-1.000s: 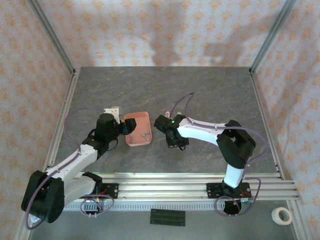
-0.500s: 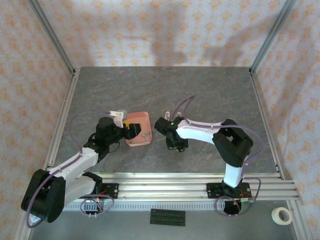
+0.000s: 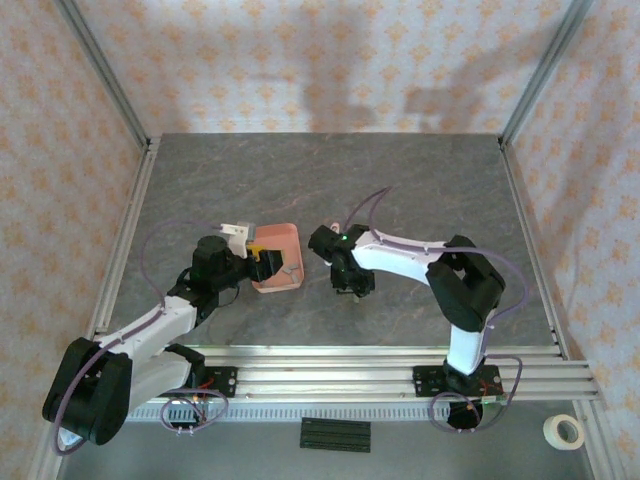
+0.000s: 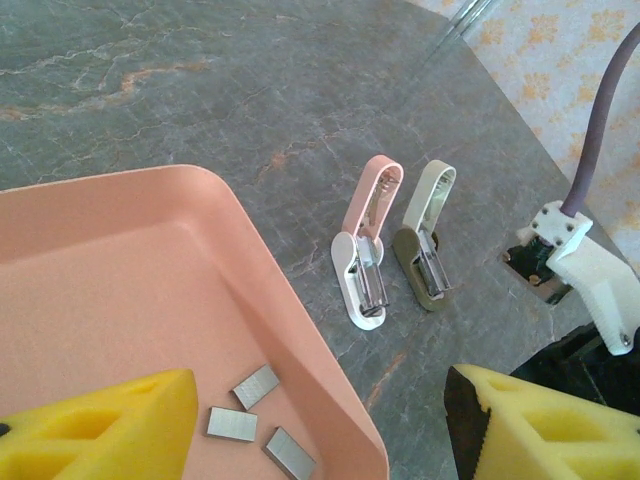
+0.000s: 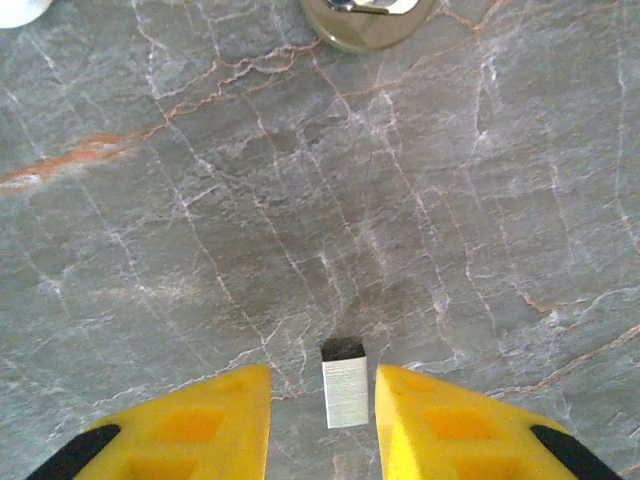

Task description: Load the staples into the stapler

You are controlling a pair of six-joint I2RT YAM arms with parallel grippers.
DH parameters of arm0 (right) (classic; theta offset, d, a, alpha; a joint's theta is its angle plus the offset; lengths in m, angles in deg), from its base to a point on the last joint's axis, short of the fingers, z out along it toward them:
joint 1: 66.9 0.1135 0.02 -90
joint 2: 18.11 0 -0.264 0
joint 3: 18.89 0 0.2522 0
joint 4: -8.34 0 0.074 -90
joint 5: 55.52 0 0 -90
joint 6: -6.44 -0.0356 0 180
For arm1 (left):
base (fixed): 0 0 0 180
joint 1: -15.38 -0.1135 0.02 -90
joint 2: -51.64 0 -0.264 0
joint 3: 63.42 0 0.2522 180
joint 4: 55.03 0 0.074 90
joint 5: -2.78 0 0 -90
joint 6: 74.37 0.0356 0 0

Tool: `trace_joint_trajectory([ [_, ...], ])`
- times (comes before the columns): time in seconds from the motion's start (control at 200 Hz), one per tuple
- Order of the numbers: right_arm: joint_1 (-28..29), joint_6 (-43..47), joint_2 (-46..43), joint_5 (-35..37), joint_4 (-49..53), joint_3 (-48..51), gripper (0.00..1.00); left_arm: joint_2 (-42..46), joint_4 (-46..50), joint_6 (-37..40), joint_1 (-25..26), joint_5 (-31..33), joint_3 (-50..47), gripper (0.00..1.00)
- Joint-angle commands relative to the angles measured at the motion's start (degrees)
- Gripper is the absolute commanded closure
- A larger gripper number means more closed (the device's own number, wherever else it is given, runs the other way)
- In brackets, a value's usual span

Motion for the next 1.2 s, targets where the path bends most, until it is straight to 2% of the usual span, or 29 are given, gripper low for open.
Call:
trace_joint_trajectory([
  [0.0, -1.35, 0.48, -0.76, -2.45, 3.48, -1.21, 0.67, -0.11, -0.59, 1.31, 0.39, -0.60, 0.32, 0.32],
  [0.35, -2.34, 2.17, 2.74, -4.96, 4.06, -2.04, 0.71, -0.81, -0.61, 1.41, 0.38, -0.86, 0.67, 0.32],
  [0.956, -3.92, 3.70, 4.68, -5.38, 3.04, -1.05, 0.77, -0.77, -0.23, 1.70, 0.39, -0.52, 0.67, 0.32],
  [1.191, -4.28, 3.28, 5.68, -6.44, 1.50, 1.06, 0.83, -0.77, -0.25, 1.77, 0.36, -0.25, 0.93, 0.32],
])
